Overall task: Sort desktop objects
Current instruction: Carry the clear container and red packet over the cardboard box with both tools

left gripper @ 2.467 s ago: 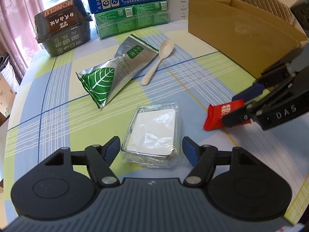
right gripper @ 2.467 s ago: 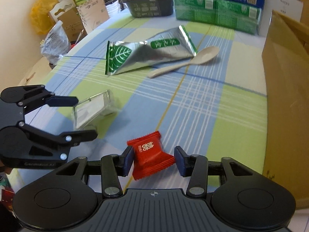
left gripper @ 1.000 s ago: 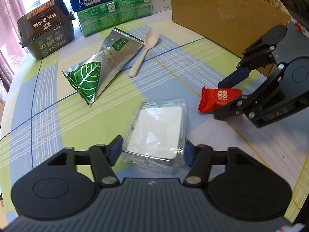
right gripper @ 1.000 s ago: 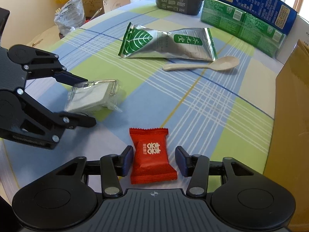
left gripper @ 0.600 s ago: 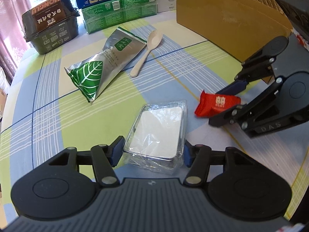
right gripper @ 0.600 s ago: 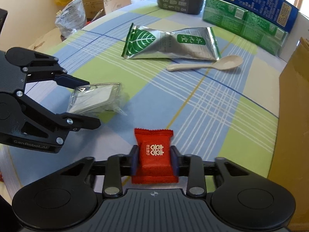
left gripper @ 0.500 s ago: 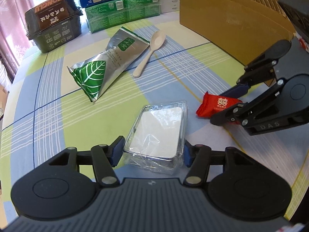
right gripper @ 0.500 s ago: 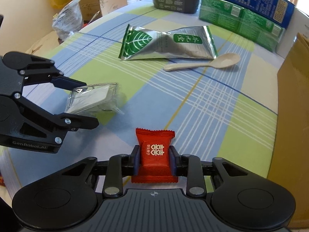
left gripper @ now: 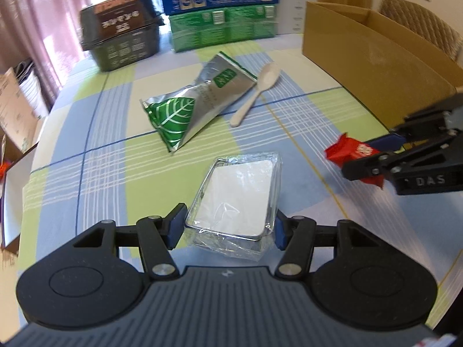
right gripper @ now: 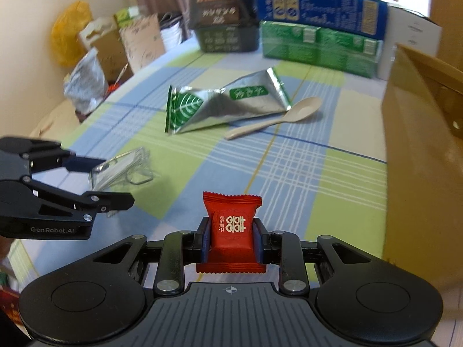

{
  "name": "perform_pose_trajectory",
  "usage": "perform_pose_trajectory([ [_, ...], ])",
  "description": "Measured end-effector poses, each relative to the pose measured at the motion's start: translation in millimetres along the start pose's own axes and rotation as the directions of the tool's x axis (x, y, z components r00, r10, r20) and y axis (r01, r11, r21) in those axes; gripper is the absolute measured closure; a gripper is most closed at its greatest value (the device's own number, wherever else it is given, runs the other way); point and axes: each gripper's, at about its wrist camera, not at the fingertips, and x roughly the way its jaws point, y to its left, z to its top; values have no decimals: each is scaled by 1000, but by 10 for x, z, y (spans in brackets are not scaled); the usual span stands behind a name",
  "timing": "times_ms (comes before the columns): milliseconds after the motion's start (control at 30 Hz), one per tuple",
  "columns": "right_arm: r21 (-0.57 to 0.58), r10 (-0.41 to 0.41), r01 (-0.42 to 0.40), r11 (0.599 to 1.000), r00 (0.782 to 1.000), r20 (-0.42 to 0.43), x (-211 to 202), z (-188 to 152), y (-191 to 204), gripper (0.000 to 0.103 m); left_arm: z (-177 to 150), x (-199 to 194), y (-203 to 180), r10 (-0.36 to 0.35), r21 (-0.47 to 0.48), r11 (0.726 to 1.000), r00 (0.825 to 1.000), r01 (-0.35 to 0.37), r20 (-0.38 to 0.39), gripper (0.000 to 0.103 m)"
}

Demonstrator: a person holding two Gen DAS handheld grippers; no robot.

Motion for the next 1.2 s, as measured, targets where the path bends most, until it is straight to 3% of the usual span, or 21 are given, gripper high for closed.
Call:
perform_pose_trajectory([
  [200, 53, -21, 18, 998, 998, 55, -271, -79, -31, 77, -24, -228, -149, 33, -41, 999, 999, -32, 17, 49],
  [533, 45, -34, 30, 999, 994, 102, -646, -162, 132, 77, -84, -637, -388, 53, -149, 988, 998, -49, 26, 49],
  [867, 60, -63, 55, 997, 987, 146, -1111, -161, 88, 77, -19, -975, -627, 75, -147, 987, 996, -68, 45, 49],
  [1200, 73, -124, 110, 991, 967, 221, -1672, -66, -178, 77, 275, -1156, -995, 31, -115, 993, 995, -19, 98, 49],
])
